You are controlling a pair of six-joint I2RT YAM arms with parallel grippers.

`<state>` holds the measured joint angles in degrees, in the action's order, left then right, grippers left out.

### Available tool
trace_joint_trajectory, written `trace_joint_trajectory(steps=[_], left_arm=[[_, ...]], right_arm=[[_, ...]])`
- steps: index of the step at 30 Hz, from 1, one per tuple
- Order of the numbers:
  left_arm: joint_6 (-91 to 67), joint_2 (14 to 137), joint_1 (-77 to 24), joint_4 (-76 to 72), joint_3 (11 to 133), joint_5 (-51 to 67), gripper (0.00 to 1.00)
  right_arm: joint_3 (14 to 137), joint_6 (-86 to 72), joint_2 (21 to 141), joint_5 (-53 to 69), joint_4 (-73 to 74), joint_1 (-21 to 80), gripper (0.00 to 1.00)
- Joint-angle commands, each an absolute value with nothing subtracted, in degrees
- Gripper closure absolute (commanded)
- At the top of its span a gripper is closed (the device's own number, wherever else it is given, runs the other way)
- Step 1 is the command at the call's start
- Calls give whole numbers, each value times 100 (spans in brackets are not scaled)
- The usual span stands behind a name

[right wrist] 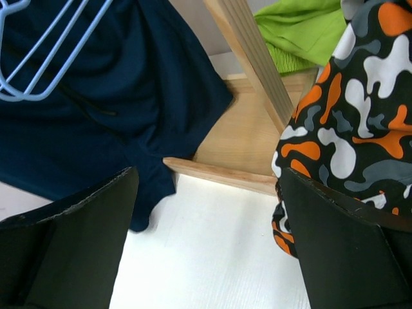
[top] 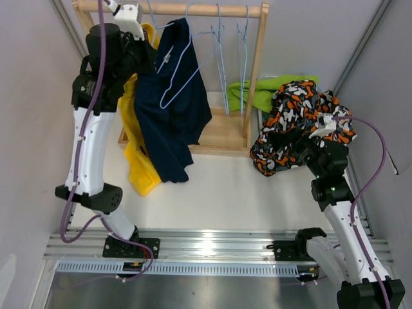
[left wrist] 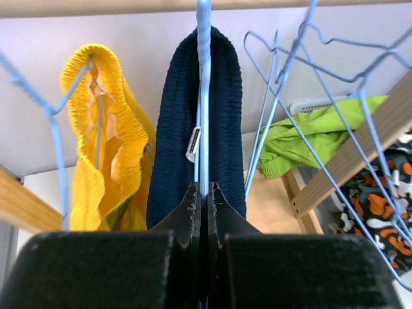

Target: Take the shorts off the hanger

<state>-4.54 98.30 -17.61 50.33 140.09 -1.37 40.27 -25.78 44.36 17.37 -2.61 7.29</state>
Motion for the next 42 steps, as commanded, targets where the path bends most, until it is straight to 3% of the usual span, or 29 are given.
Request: trace_joint_trajectory(steps=[1,5,11,15,18,22,27,32,37,42], left_arm=[[-448,9081,-1723,4798,14292,-44,100],[-404,8465,-1723,5124,13651,176,100],[-413,7033,-1731,5309,11648,237,100],[-457,6058,-1801,5238,9487,536,100],[-474,5372,-2179,5308,8290,738,100],[-650,5019,-3574,5782,7429,572,100],[-1309,4607,-4805,5749,7321,579,100],[-1451,4614,-5036,5598,8023,818,100],[-1117,5456,-5036,6256,10743,476,100],[-1011,6477,-5036,6671,12312,562,100]], right_arm=[[4456,-2444,4333,1731,-255,747,0],[4701,-2347,4289,1670,-80,756,1],[4790,-2425,4184,1731,-53,747,1],[4878,-2505,4157,1994,-44,747,1],[4922,-2558,4070,2390,-140,756,1],[5079,-2663,3982,3048,-167,756,1],[5273,-2628,3868,3593,183,887,1],[5510,-2356,3657,3963,710,1081,0],[5862,-2224,3533,4192,914,1125,0],[6126,-2136,3691,4184,923,1134,1]])
